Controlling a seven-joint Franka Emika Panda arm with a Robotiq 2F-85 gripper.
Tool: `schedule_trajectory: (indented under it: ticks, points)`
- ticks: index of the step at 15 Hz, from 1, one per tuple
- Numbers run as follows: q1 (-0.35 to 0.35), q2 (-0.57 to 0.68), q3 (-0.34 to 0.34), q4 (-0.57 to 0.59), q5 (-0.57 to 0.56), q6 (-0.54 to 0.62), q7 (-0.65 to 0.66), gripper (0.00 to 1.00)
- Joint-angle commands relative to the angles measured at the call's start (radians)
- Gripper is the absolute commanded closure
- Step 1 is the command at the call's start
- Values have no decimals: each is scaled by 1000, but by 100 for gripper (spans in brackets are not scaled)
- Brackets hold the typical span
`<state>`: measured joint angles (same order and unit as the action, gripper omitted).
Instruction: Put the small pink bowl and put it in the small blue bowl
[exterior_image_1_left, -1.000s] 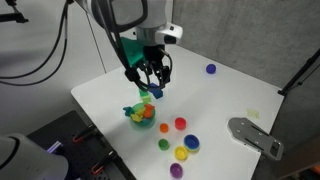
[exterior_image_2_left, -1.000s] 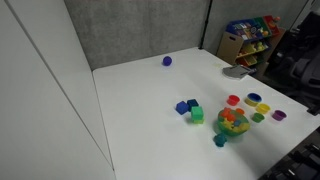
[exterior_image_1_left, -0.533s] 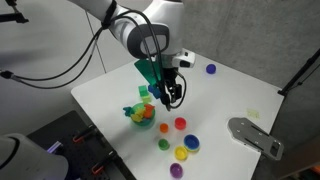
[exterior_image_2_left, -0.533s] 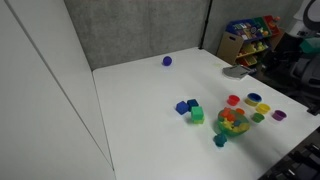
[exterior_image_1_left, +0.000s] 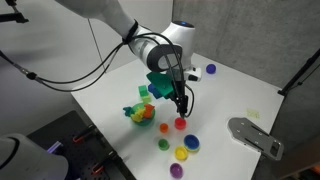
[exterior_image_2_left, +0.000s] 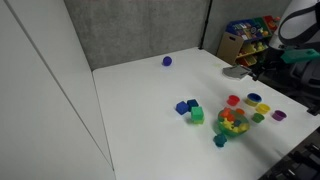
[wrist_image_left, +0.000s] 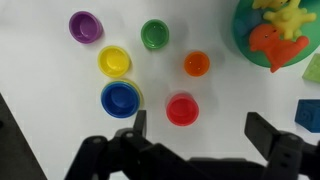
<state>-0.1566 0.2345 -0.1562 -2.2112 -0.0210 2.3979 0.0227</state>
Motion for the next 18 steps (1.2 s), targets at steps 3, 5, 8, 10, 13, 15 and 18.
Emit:
schedule_trajectory:
  ticks: [3,5,8,10,13,15,18]
  points:
    - [1,42,-9,47,-3,-23,42,0]
    - [-3,85,-11,70,2,-13,50,0]
    - [-12,154,-10,113,26,-14,51,0]
    - [-20,203,-7,143,47,9,47,0]
    - [-30,279,-12,193,67,45,63,0]
    - [-30,329,-23,218,78,74,113,0]
    - [-29,390,-29,249,128,104,212,0]
